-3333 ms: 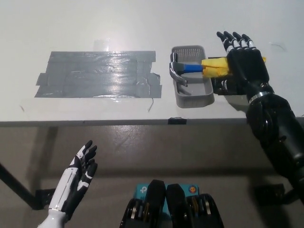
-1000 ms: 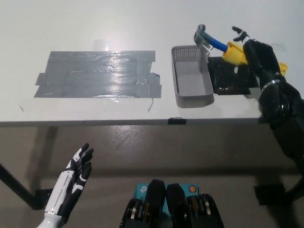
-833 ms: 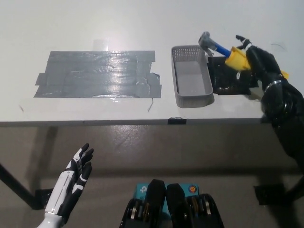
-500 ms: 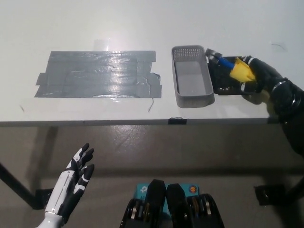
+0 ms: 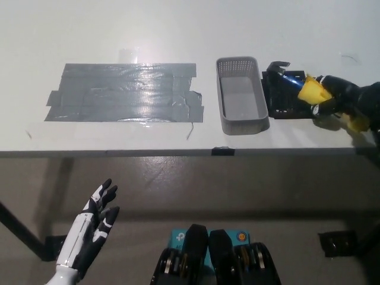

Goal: The robot picks the hammer with right hand and hits the black area on the desk and places it back.

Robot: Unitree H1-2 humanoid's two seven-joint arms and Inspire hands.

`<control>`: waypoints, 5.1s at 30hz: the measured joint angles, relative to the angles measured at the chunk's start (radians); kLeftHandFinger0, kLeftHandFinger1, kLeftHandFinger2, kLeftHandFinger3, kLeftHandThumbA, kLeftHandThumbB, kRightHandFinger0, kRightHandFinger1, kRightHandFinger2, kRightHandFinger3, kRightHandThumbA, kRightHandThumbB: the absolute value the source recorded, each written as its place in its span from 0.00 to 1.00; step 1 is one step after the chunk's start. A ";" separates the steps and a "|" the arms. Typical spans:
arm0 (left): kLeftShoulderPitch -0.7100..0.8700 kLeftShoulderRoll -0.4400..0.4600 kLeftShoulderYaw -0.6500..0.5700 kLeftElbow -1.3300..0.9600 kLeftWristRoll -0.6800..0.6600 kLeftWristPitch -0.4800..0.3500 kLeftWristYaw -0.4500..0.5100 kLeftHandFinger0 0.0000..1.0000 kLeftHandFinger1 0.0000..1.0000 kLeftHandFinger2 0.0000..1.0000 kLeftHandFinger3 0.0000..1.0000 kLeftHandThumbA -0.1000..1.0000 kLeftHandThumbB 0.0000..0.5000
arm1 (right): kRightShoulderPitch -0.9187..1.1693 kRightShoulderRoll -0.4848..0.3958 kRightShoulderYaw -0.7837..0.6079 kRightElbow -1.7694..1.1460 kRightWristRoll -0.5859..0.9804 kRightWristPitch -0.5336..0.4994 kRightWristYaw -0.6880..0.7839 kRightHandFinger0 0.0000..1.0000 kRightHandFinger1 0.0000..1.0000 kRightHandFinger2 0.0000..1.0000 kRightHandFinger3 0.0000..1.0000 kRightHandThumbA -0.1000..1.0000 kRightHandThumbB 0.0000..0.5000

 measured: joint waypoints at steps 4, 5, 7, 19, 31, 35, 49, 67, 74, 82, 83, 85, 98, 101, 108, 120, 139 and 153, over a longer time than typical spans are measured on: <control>-0.001 0.000 0.000 0.000 0.000 0.000 0.000 0.84 1.00 1.00 1.00 0.86 0.14 | -0.024 -0.025 0.010 0.000 0.002 0.036 0.088 0.00 0.46 0.98 0.64 0.00 0.23; -0.002 0.000 0.000 0.000 0.000 0.000 0.000 0.84 1.00 1.00 1.00 0.87 0.14 | -0.029 -0.032 0.012 -0.001 0.002 0.044 0.115 0.00 0.49 0.98 0.64 0.00 0.23; -0.003 0.000 0.000 0.000 0.000 0.000 0.000 0.83 0.99 1.00 1.00 0.90 0.14 | -0.036 -0.044 0.018 -0.003 0.002 0.060 0.155 0.00 0.54 0.97 0.68 0.00 0.23; -0.017 0.000 0.002 0.000 0.000 -0.003 0.000 0.78 0.94 0.97 1.00 0.91 0.11 | -0.145 -0.157 0.129 -0.113 -0.002 0.128 0.405 0.00 0.48 0.89 0.46 0.00 0.36; -0.020 0.004 0.005 -0.007 0.002 -0.014 0.000 0.73 0.87 0.92 1.00 0.93 0.09 | -0.312 -0.228 0.169 -0.188 0.002 0.173 0.567 0.00 0.52 0.93 0.45 0.00 0.36; -0.025 0.012 0.008 -0.009 0.003 -0.022 0.000 0.71 0.85 0.90 1.00 0.90 0.10 | -0.340 -0.239 0.173 -0.192 0.005 0.186 0.605 0.00 0.50 0.90 0.54 0.00 0.24; -0.028 0.018 0.015 -0.010 0.004 -0.027 0.000 0.73 0.86 0.90 1.00 0.94 0.10 | -0.255 -0.238 0.214 -0.165 0.002 0.168 0.630 0.00 0.46 0.91 0.82 0.00 0.28; -0.027 0.019 0.015 -0.013 0.007 -0.037 0.000 0.72 0.87 0.91 1.00 0.92 0.08 | -0.177 -0.201 0.211 -0.066 0.002 0.102 0.592 0.00 0.55 0.95 0.78 0.00 0.30; -0.027 0.019 0.015 -0.013 0.006 -0.037 0.000 0.72 0.87 0.92 1.00 0.92 0.11 | -0.212 -0.189 0.073 -0.059 0.046 0.150 0.588 0.00 0.46 0.81 0.75 0.00 0.40; -0.028 0.018 0.015 -0.013 0.006 -0.037 0.000 0.72 0.87 0.92 1.00 0.94 0.11 | -0.338 -0.187 -0.014 0.048 0.086 0.179 0.603 0.00 0.40 0.80 0.56 0.00 0.38; -0.028 0.018 0.015 -0.013 0.006 -0.037 0.000 0.72 0.87 0.92 1.00 0.94 0.12 | -0.353 -0.187 -0.018 0.055 0.087 0.183 0.606 0.00 0.39 0.80 0.54 0.00 0.36; -0.028 0.018 0.015 -0.013 0.006 -0.037 0.000 0.72 0.87 0.91 1.00 0.94 0.11 | -0.376 -0.187 -0.025 0.070 0.091 0.188 0.613 0.00 0.40 0.80 0.50 0.00 0.42; -0.030 0.020 0.021 -0.038 0.004 -0.037 0.000 0.72 0.87 0.92 1.00 0.93 0.11 | -0.312 -0.200 0.141 -0.054 0.072 0.169 0.640 0.00 0.19 0.46 0.53 0.00 0.32; -0.029 0.021 0.022 -0.039 0.004 -0.037 0.000 0.72 0.87 0.93 1.00 0.94 0.14 | -0.201 -0.174 0.275 -0.038 0.018 0.137 0.609 0.00 0.03 0.41 1.00 0.00 0.37; -0.033 0.021 0.024 -0.040 0.003 -0.036 0.000 0.68 0.83 0.92 1.00 0.92 0.14 | -0.116 -0.115 0.517 -0.006 -0.095 0.062 0.502 0.00 0.08 0.34 0.91 0.00 0.35; -0.017 0.030 0.035 -0.053 -0.009 -0.036 -0.001 0.66 0.84 0.94 1.00 0.90 0.12 | -0.204 -0.096 0.571 0.057 -0.194 -0.022 0.380 0.00 0.06 0.12 0.36 0.00 0.37; -0.008 0.030 0.035 -0.060 -0.011 -0.036 0.000 0.66 0.83 0.93 1.00 0.91 0.18 | -0.363 -0.113 0.022 0.095 -0.016 0.101 0.318 0.00 0.31 0.68 0.57 0.00 0.28; -0.001 0.030 0.036 -0.061 -0.015 -0.037 0.000 0.63 0.78 0.89 1.00 0.91 0.16 | -0.219 -0.070 -0.177 0.322 0.060 0.101 0.090 1.00 1.00 1.00 1.00 0.54 0.82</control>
